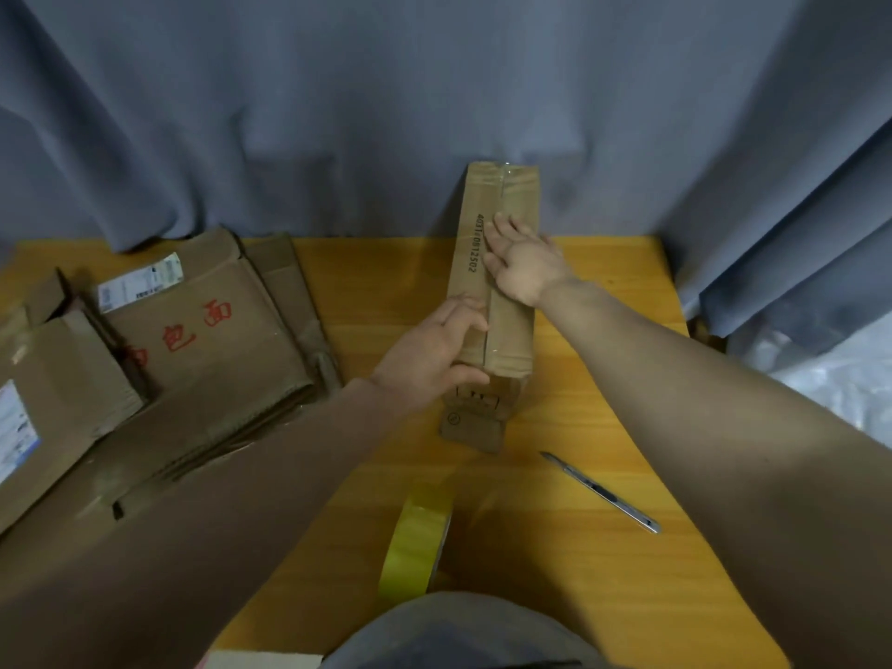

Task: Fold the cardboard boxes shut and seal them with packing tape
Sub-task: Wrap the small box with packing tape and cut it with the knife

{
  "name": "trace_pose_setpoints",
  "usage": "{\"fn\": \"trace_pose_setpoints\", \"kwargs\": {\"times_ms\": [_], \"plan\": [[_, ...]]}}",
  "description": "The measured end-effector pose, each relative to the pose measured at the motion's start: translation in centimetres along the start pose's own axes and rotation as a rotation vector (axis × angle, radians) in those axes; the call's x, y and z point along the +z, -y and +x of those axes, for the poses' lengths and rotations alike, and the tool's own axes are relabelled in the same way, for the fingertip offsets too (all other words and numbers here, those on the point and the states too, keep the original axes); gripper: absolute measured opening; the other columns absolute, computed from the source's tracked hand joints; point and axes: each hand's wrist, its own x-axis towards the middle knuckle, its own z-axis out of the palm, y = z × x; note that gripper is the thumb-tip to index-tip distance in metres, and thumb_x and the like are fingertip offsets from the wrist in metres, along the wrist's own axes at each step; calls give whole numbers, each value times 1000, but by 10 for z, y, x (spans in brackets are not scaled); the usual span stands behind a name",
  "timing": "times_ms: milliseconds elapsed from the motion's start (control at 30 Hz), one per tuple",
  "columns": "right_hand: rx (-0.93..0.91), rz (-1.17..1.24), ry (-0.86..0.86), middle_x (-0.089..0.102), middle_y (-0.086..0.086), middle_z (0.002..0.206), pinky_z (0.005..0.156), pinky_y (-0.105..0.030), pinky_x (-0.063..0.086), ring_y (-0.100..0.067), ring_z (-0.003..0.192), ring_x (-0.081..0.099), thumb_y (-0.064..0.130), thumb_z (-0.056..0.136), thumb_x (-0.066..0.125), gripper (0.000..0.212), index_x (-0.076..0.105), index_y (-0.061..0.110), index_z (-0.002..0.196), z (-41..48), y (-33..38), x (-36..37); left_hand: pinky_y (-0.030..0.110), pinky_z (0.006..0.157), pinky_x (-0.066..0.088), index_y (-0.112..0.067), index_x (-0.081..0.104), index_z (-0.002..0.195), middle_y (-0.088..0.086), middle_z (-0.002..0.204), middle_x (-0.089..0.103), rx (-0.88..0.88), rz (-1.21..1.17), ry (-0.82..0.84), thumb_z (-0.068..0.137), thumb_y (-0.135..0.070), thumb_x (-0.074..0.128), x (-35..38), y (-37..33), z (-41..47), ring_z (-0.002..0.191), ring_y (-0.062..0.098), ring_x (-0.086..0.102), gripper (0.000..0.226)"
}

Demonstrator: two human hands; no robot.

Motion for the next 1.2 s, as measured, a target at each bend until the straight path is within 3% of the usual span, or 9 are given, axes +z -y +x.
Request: {"fn": "trace_pose_setpoints", "kwargs": {"times_ms": [67,133,233,300,367,467,600,800,1200], "plan": [[-50,52,10,2,-4,160,118,-33,0,-17,147,-1,30,104,28,53,13,14,152,-15,-4,4,36,104,39,-11,44,125,6,141,37,-51,3,19,73,-29,79,-7,-5,3,128,20,40,65],[-76,71,-2,2,-6,160,117,-28,-4,-17,147,-1,27,104,29,52,14,12,152,-32,-4,10,33,107,37,-14,37,136,2,144,32,-82,58,96,69,-29,82,-17,-7,5,129,17,38,82],[-61,53,-44,5,-4,160,117,-28,0,-16,147,2,28,104,28,51,16,15,152,-56,8,19,36,116,23,-13,5,151,1,156,4,-159,216,334,69,-34,82,-37,-3,8,142,21,14,114],[-48,17,-84,9,-2,160,116,-30,7,-17,147,7,29,103,30,51,20,16,151,-67,24,26,42,120,10,-15,-15,150,5,156,-22,-305,182,500,79,-43,71,-48,-10,9,146,28,-9,115],[-36,6,-127,18,-2,158,113,-31,14,-19,144,14,28,100,36,50,30,16,148,-76,39,29,47,119,3,-17,-22,148,14,152,-32,-427,77,548,85,-52,59,-50,-25,7,143,35,-20,109],[-30,-50,-175,35,-3,151,107,-33,24,-22,137,28,26,96,39,44,44,14,138,-86,49,26,51,117,2,-14,-27,145,19,150,-34,-430,241,536,72,-68,63,-35,-40,-5,140,39,-26,128],[-58,-76,-203,39,3,149,107,-33,22,-18,135,31,29,98,36,41,49,19,135,-95,36,26,49,116,9,-11,-28,145,21,152,-29,-396,347,489,75,-53,71,-24,-30,-16,142,40,-18,128],[91,-27,-113,-2,-3,160,116,-29,-7,-17,147,-4,36,104,13,54,5,13,152,-81,-7,27,50,118,7,-13,-30,144,15,153,-28,-309,406,526,72,-45,76,-28,-26,-20,143,36,-17,132],[291,31,-201,2,-7,160,117,-39,4,-23,147,2,36,103,14,57,5,9,152,-28,-26,16,44,116,-5,-14,-31,143,14,151,-33,-314,406,532,73,-43,77,-24,-27,-13,142,34,-24,132]]}}
